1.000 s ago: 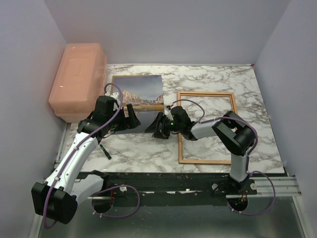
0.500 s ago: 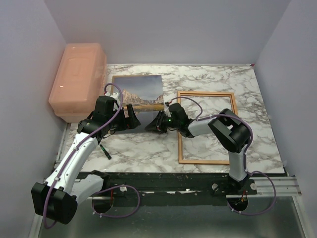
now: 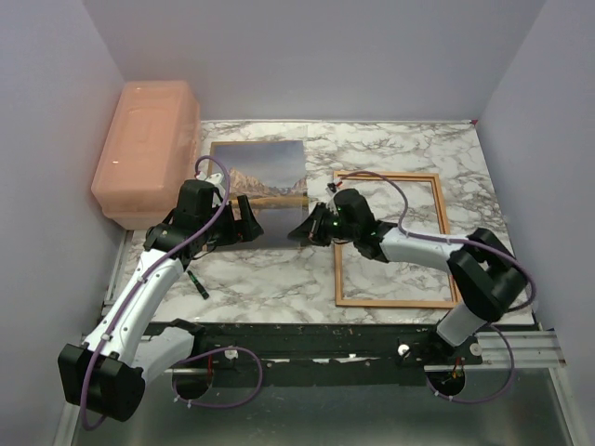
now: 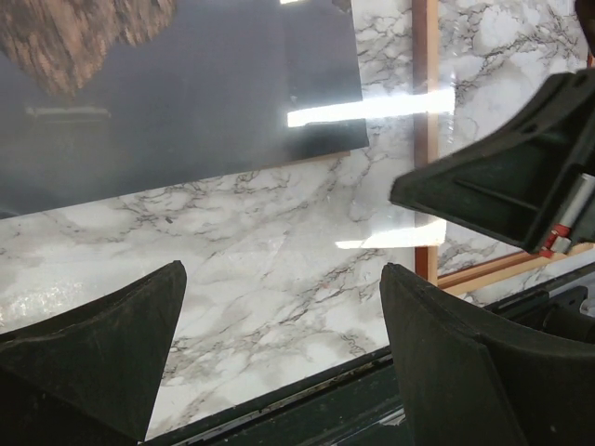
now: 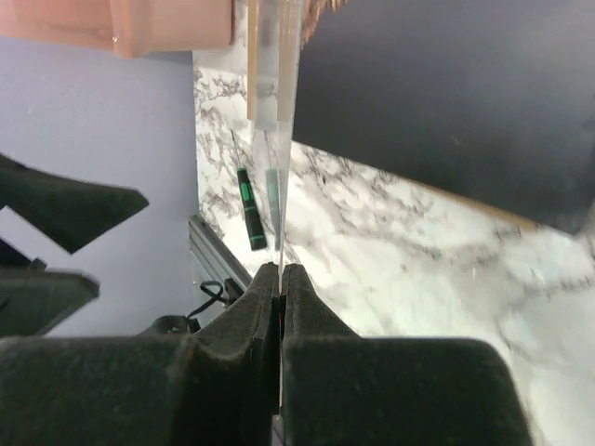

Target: Put the photo into the frame

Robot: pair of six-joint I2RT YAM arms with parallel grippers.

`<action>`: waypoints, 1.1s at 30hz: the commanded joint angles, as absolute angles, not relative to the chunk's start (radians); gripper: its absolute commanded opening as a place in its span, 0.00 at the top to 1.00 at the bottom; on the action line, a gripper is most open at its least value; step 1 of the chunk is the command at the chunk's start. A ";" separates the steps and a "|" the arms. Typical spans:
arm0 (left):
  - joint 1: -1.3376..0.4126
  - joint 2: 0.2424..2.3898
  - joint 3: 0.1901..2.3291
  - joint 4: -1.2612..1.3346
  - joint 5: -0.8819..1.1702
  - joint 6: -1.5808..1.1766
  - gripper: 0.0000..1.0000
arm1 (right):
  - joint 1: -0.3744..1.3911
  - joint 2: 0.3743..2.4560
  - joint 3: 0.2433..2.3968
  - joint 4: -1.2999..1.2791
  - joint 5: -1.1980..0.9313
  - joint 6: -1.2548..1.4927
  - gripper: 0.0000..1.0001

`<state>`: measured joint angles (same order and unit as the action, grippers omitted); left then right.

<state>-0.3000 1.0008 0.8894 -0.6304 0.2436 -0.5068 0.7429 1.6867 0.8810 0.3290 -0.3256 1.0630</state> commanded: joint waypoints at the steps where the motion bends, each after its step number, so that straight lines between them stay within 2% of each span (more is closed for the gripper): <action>1: -0.293 0.980 0.903 -0.626 0.250 -0.511 0.12 | 0.741 1.523 0.784 0.144 -0.219 1.014 0.99; 7: -0.293 0.977 0.902 -0.618 0.267 -0.518 0.13 | 0.740 1.248 0.638 -0.090 -0.143 1.008 0.99; 13: -0.293 0.980 0.899 -0.606 0.282 -0.525 0.13 | 0.740 1.034 0.569 -0.365 -0.082 1.000 0.93; 18: -0.293 0.987 0.891 -0.595 0.290 -0.529 0.13 | 0.741 0.964 0.586 -0.526 0.018 1.000 0.38; 21: -0.293 0.989 0.887 -0.594 0.291 -0.529 0.12 | 0.740 0.982 0.620 -0.551 0.060 0.985 0.20; 25: -0.292 0.984 0.888 -0.601 0.290 -0.528 0.12 | 0.724 1.064 0.674 -0.555 0.084 0.954 0.08; 30: -0.293 0.975 0.894 -0.610 0.285 -0.523 0.12 | 0.626 1.171 0.690 -0.471 0.009 0.881 0.07; 33: -0.293 0.973 0.896 -0.610 0.288 -0.523 0.12 | 0.519 1.198 0.669 -0.370 -0.136 0.840 0.08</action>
